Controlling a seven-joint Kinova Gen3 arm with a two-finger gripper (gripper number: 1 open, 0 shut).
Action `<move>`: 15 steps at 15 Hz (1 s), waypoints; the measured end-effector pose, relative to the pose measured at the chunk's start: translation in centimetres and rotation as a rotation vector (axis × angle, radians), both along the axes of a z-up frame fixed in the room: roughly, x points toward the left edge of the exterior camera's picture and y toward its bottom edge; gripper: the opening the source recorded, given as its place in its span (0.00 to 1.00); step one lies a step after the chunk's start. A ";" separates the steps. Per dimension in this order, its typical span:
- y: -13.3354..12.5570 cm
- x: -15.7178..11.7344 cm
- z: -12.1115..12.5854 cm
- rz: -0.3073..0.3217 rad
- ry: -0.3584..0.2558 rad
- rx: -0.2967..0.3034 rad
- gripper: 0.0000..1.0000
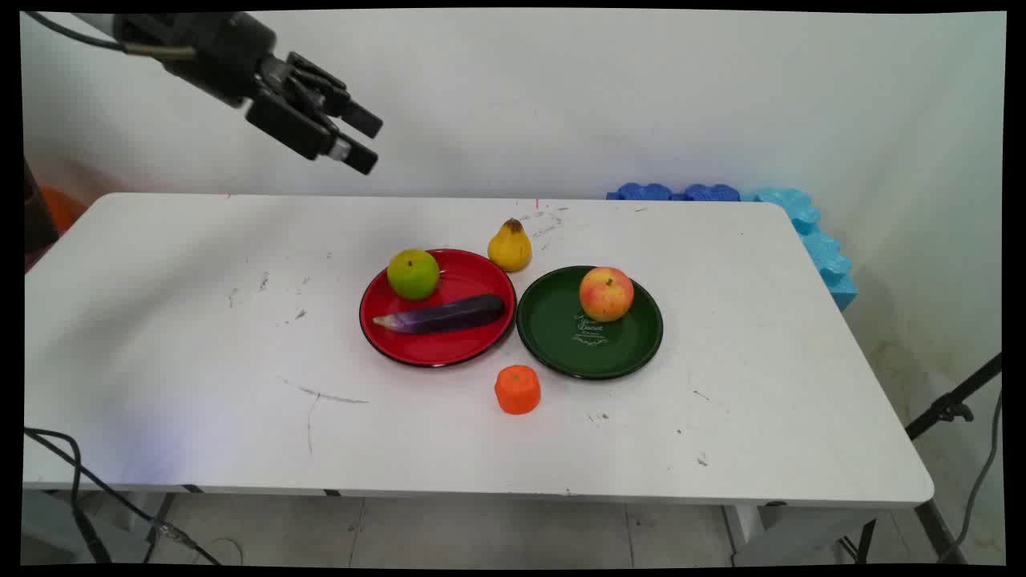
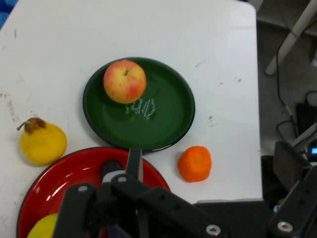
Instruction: Pick up the eggplant from the red plate
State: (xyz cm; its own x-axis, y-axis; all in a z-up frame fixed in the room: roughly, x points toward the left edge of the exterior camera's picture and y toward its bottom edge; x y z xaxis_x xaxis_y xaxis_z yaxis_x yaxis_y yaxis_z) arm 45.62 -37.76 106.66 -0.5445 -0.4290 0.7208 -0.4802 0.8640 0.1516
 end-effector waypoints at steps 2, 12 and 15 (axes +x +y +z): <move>-0.7 -0.6 -1.1 0.008 -0.026 0.004 1.00; -4.5 -5.4 -10.5 0.018 -0.251 0.055 1.00; -5.1 -6.6 -12.8 0.020 -0.295 0.078 1.00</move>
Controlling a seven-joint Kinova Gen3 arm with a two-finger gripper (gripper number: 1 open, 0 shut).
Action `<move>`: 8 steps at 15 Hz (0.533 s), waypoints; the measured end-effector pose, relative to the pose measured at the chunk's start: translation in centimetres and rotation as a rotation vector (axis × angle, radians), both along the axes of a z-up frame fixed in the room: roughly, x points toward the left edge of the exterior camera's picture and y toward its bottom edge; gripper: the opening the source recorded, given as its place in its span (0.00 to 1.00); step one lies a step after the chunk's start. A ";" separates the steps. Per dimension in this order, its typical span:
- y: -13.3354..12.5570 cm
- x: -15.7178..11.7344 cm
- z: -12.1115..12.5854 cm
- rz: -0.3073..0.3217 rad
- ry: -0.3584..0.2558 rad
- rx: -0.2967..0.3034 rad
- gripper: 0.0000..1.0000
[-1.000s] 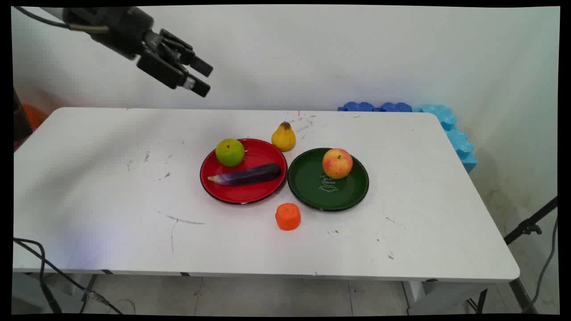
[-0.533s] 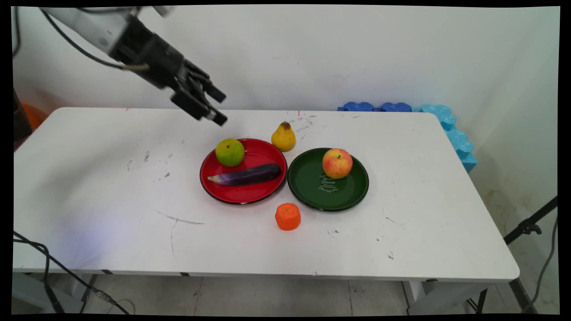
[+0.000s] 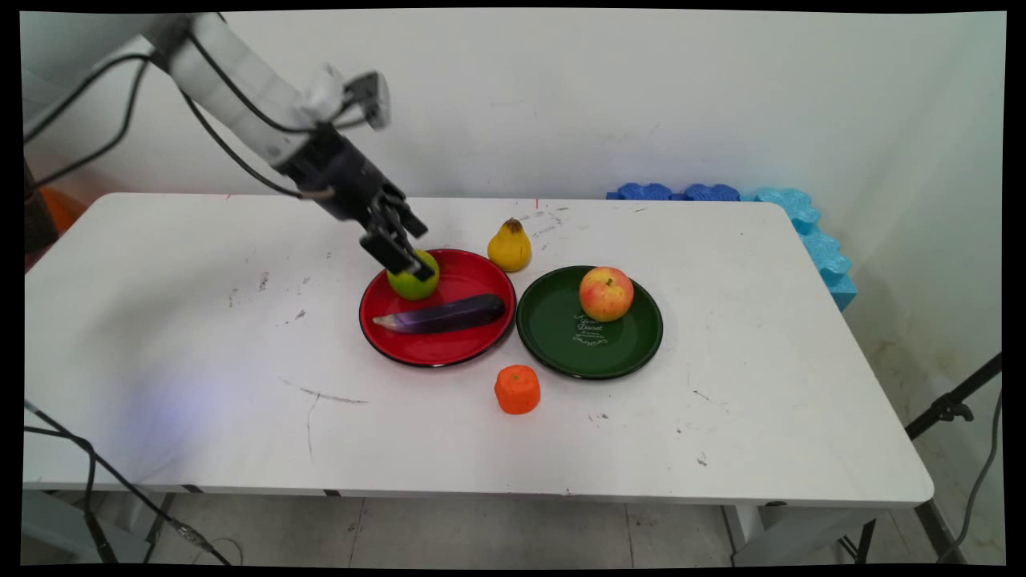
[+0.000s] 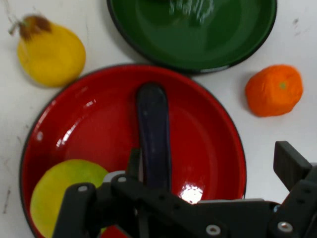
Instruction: Pick up the eggplant from the red plate
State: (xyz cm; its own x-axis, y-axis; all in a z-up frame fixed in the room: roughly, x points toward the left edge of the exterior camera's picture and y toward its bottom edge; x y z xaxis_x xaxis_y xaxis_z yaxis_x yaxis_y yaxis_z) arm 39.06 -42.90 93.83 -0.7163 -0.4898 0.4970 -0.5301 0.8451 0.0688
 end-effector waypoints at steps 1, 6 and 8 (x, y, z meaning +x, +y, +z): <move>-0.1 -0.3 -0.5 0.001 -0.010 0.006 1.00; -1.2 -2.4 -4.3 0.001 -0.064 0.039 1.00; -1.8 -3.2 -5.7 0.001 -0.084 0.045 1.00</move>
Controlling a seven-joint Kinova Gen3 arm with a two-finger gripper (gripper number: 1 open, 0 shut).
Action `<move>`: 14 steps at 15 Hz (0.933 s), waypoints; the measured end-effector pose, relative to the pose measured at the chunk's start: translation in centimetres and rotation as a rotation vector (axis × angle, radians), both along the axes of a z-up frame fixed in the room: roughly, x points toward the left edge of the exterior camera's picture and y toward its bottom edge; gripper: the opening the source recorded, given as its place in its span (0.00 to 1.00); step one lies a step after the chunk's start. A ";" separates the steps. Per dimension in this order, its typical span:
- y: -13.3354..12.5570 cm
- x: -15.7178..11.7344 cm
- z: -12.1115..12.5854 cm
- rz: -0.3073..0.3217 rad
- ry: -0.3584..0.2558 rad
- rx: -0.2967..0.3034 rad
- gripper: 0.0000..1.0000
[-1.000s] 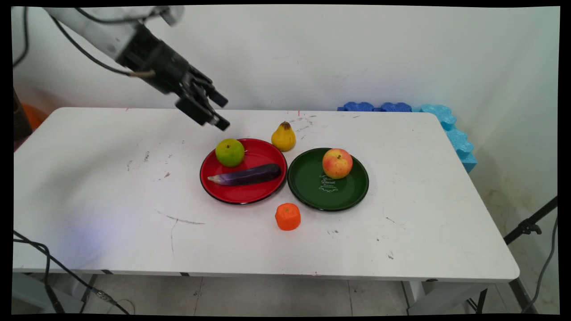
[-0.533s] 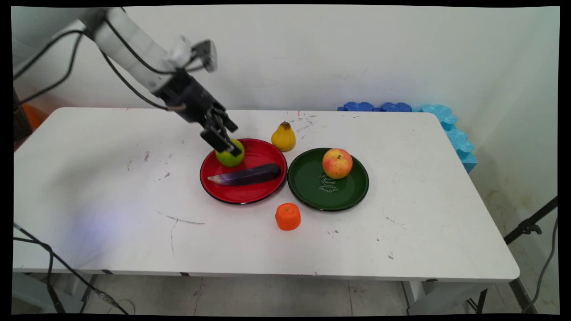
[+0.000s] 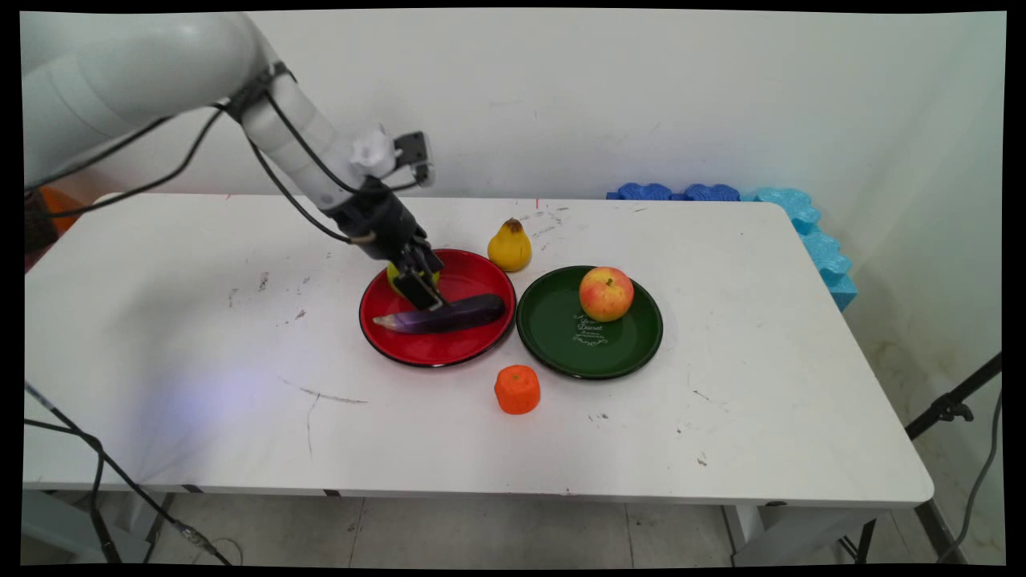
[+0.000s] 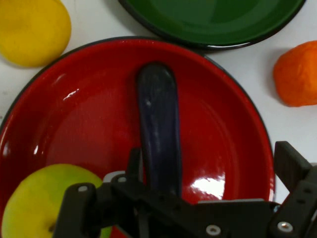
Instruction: Pick up the eggplant from the red plate
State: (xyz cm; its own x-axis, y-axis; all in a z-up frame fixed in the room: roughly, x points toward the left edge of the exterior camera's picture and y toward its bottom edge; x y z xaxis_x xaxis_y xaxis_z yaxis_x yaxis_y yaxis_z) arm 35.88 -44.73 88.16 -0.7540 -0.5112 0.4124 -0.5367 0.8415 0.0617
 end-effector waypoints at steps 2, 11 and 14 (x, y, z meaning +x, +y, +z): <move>-0.7 -0.7 -1.2 -0.001 -0.016 0.004 1.00; -3.0 -2.2 -5.2 -0.007 -0.063 0.013 1.00; -3.3 -2.4 -6.0 -0.012 -0.069 0.016 1.00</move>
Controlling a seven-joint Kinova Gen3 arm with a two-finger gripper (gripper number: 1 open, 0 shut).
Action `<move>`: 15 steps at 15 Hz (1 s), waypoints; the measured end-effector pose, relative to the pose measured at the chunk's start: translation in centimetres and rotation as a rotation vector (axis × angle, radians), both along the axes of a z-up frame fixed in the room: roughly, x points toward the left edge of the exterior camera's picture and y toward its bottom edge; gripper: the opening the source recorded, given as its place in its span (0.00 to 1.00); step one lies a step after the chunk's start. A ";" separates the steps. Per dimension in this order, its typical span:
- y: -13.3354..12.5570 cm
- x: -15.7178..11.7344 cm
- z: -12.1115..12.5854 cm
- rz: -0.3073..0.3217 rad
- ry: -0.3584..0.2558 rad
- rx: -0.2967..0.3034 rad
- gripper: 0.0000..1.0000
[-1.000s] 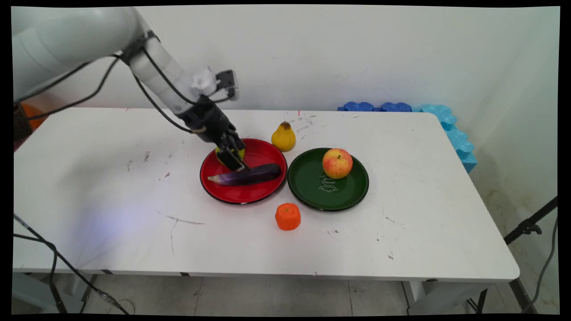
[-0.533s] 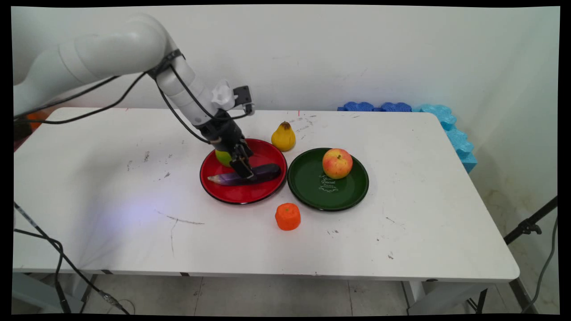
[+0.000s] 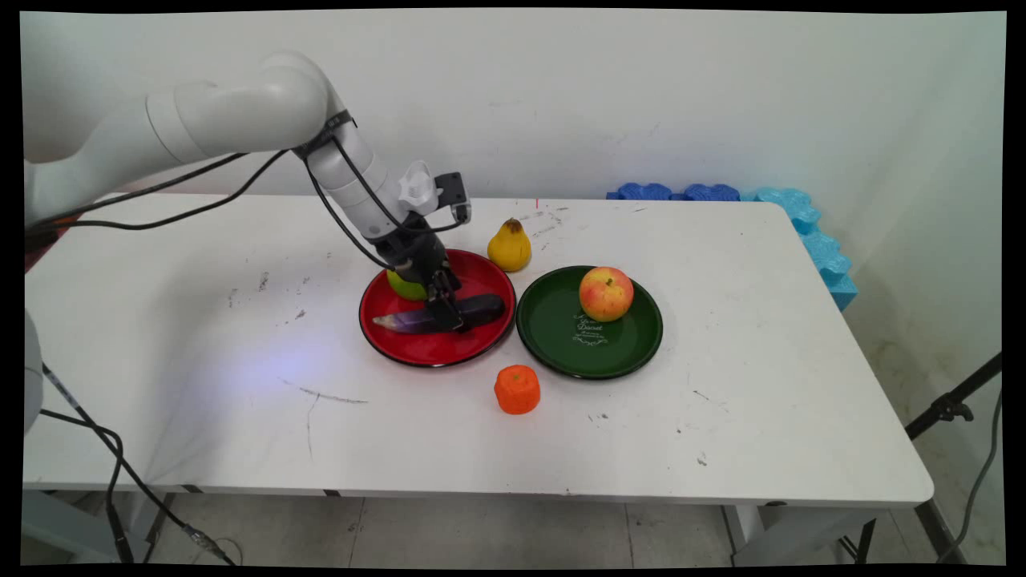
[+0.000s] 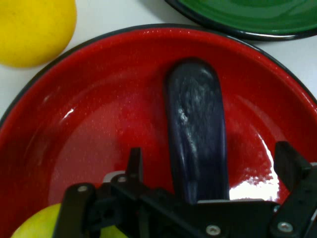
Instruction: Pick up the eggplant from the red plate, then place the picked object on the table
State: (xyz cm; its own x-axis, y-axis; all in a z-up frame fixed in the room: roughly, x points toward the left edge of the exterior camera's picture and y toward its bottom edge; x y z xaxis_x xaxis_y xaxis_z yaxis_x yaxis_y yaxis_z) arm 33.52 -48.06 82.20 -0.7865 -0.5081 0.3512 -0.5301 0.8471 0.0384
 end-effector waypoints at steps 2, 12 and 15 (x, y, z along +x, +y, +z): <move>-0.1 -0.1 -0.4 -0.005 0.000 0.002 1.00; 0.8 0.9 1.8 -0.062 0.022 -0.034 0.00; 1.7 1.8 6.2 -0.073 0.056 -0.067 0.00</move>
